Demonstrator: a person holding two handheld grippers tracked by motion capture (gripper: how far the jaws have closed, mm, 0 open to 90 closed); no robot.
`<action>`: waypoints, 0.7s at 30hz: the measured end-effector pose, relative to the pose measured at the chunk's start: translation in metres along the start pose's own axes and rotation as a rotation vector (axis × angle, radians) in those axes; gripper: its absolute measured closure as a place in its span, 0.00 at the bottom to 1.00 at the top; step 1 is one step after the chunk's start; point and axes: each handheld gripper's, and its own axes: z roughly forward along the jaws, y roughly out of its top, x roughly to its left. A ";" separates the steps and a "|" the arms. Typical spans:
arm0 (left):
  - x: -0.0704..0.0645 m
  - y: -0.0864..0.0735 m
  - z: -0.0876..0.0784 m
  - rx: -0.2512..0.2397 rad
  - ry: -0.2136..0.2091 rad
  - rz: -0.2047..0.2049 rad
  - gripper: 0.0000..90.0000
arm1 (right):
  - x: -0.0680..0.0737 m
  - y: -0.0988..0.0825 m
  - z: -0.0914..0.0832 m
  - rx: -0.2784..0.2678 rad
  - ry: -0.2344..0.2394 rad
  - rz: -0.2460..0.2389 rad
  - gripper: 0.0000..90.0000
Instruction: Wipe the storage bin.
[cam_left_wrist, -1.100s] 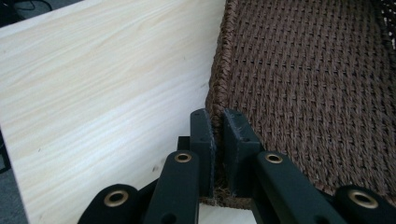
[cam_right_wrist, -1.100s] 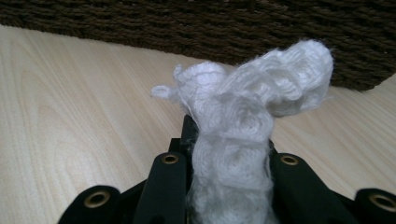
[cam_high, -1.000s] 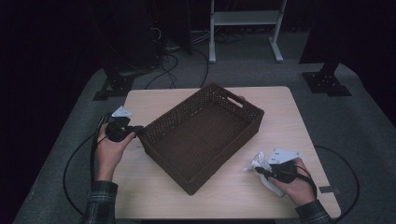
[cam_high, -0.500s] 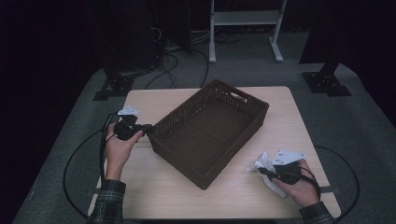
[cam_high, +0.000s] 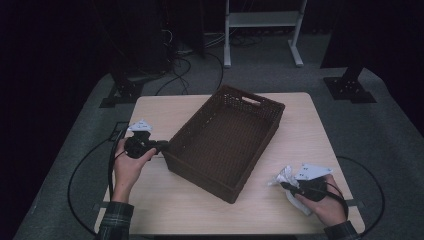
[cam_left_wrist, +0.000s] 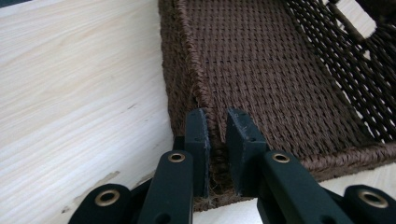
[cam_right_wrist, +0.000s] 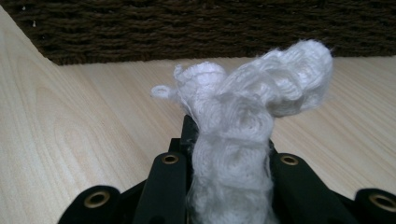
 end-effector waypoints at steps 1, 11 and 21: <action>-0.002 0.001 0.001 0.006 -0.001 0.009 0.87 | 0.000 0.000 0.000 -0.001 -0.002 0.000 0.83; -0.027 0.009 0.018 -0.001 -0.041 0.024 0.83 | 0.000 -0.005 -0.003 0.010 -0.010 0.004 0.83; -0.026 0.001 -0.006 -0.065 -0.108 0.050 0.76 | -0.003 -0.012 -0.011 0.011 -0.025 0.018 0.83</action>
